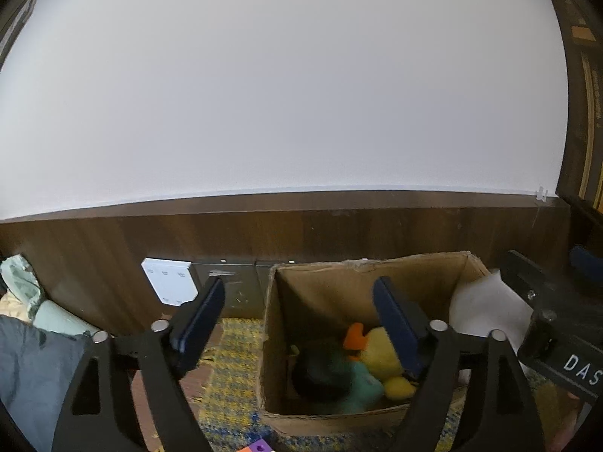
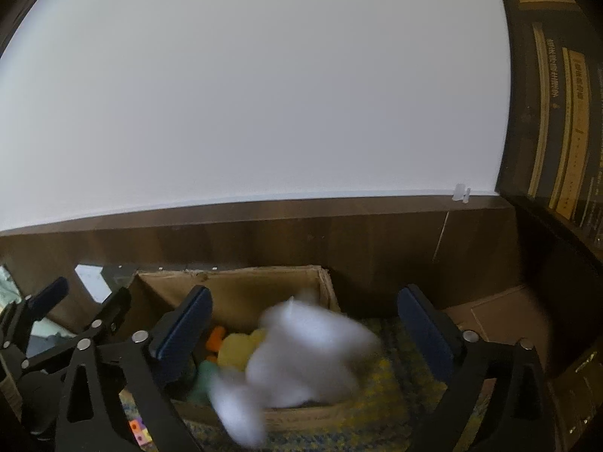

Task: Organize objects
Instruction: 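Open both tools to drop the bunny and ball into the box, then move right tool toward the green frog plush while left tool approaches the cube block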

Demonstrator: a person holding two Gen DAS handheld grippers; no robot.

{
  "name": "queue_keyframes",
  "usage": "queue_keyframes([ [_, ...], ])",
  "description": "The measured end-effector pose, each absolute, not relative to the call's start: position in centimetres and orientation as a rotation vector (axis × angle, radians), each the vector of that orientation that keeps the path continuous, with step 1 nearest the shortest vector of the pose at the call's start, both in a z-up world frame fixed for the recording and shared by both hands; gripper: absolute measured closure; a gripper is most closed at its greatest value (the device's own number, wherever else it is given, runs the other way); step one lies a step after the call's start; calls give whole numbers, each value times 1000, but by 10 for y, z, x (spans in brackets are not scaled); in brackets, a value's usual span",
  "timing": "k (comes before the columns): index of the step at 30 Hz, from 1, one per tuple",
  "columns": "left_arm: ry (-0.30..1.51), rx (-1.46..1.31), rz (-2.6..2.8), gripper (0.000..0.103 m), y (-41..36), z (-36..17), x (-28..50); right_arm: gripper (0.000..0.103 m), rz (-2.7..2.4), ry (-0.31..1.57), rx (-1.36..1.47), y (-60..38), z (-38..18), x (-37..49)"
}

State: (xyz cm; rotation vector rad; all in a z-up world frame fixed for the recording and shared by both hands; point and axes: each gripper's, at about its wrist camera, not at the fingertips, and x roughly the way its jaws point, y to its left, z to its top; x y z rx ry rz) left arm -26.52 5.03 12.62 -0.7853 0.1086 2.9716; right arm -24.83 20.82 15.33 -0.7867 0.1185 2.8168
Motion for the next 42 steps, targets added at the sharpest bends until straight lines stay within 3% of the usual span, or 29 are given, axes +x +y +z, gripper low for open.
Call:
queue_keyframes([
  [9, 100, -808, 2979, 9, 45, 126, -258, 1, 2818, 107, -788, 207, 155, -243],
  [42, 78, -771, 3028, 0, -6, 125, -167, 1, 2870, 74, -750, 159, 155, -165],
])
